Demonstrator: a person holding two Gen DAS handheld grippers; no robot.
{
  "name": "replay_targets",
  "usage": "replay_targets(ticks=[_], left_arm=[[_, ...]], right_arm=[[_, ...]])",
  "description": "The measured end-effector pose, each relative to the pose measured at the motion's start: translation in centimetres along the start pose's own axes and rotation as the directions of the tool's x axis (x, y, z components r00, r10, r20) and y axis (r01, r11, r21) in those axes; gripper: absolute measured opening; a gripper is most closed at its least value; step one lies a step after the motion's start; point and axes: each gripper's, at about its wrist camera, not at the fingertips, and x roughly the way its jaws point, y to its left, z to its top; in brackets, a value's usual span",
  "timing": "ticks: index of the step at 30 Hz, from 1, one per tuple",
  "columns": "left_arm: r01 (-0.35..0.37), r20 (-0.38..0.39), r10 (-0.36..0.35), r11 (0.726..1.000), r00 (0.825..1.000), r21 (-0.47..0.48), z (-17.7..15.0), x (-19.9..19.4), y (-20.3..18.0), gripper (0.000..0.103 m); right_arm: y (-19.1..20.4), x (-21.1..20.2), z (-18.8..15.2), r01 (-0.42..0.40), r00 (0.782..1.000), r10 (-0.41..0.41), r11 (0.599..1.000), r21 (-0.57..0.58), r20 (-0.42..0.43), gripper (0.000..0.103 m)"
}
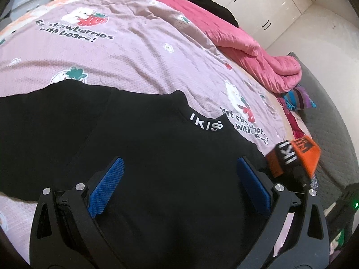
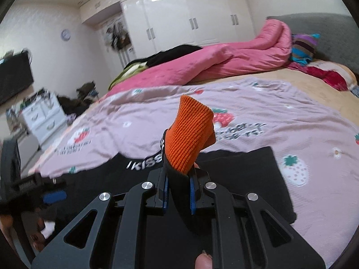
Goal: Fold small clothes
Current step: 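Carry the held sleeve across the shirt toward the left tool, then close the left gripper on the cuff while the right gripper opens and releases it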
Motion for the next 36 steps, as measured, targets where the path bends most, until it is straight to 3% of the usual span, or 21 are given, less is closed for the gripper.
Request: replay_targets(ticks=[6, 12, 19, 23, 27, 30, 34, 36], left_arm=[[0.050, -0.031, -0.052, 0.997, 0.998, -0.060, -0.1, 0.6, 1.6, 0.094], [0.144, -0.072, -0.154, 0.982, 0.985, -0.123, -0.7, 1.9, 2.9, 0.094], [0.181, -0.079, -0.193, 0.973, 0.978, -0.140, -0.9, 2.4, 3.4, 0.094], [0.217, -0.097, -0.231, 0.966, 0.968, -0.141, -1.4, 2.9, 3.3, 0.093], [0.231, -0.139, -0.248, 0.965, 0.959, -0.123, -2.4, 3.8, 2.6, 0.080], [0.241, -0.168, -0.254, 0.966, 0.952, -0.094, -3.1, 4.5, 1.5, 0.073], [0.191, -0.179, -0.195, 0.981, 0.964, -0.037, -4.0, 5.2, 0.3, 0.071], [0.176, -0.174, -0.177, 0.984, 0.969, -0.020, -4.3, 5.4, -0.1, 0.064]], right_arm=[[3.0, 2.0, -1.7, -0.029, 0.998, 0.025, 0.998, -0.062, -0.054, 0.015], [4.7, 3.6, -3.2, -0.055, 0.993, 0.046, 0.994, -0.090, -0.108, 0.015], [5.7, 3.9, -4.5, -0.173, 0.970, 0.157, 0.982, -0.074, -0.184, 0.045], [5.6, 2.8, -4.3, -0.221, 0.960, 0.208, 0.974, -0.054, -0.186, 0.059], [4.1, 1.3, -3.3, -0.247, 0.958, 0.243, 0.969, -0.001, -0.153, 0.065], [2.5, 0.7, -2.5, -0.213, 0.969, 0.215, 0.976, 0.034, -0.124, 0.067], [-0.1, 0.1, -1.7, -0.166, 0.980, 0.176, 0.981, 0.096, -0.098, 0.067], [-1.2, -0.1, -1.5, -0.147, 0.983, 0.158, 0.982, 0.119, -0.090, 0.067]])
